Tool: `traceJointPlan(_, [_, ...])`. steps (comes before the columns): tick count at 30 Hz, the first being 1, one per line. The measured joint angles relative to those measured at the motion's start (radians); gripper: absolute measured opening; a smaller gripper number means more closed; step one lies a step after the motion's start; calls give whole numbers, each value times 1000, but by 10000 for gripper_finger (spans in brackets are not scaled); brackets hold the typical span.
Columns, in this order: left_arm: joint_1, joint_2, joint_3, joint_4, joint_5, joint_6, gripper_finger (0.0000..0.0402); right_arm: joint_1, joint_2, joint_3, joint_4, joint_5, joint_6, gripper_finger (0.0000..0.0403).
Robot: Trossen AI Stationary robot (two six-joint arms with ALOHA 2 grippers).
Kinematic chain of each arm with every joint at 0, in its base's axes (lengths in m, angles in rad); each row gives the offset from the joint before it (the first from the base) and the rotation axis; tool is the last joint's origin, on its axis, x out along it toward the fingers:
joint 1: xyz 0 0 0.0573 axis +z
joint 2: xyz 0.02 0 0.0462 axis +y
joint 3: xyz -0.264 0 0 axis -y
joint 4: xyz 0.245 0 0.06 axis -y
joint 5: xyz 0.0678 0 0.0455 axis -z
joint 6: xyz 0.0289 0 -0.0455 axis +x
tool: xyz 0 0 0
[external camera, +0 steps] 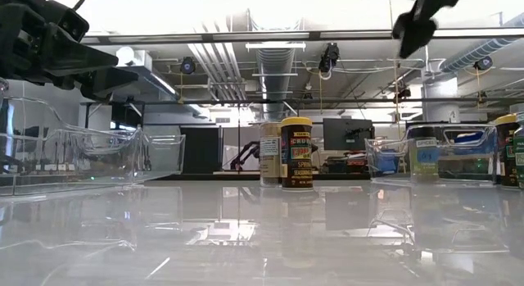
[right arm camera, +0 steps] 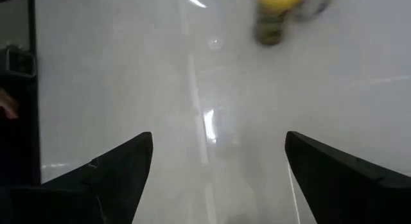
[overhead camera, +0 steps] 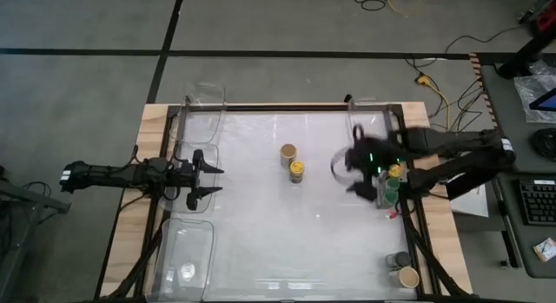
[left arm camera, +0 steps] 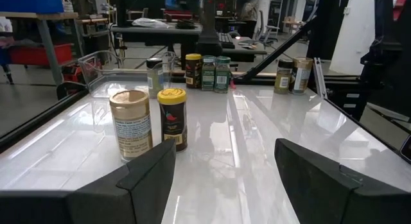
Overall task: Sort spices by type
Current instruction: Put the black spice bottle into the top right transparent bin
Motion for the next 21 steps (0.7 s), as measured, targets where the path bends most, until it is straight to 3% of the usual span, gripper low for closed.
traceJointPlan(5, [0,0,0,0,0,0,251,284,66,-15,8,123,290,344])
traceJointPlan(10, [0,0,0,0,0,0,251,475,163,-15,0,145,569,345])
traceJointPlan(15, [0,0,0,0,0,0,251,587,232,-16,-17,74,865,341])
traceJointPlan(21, [0,0,0,0,0,0,251,675,283,-16,-40,-86,1200,339])
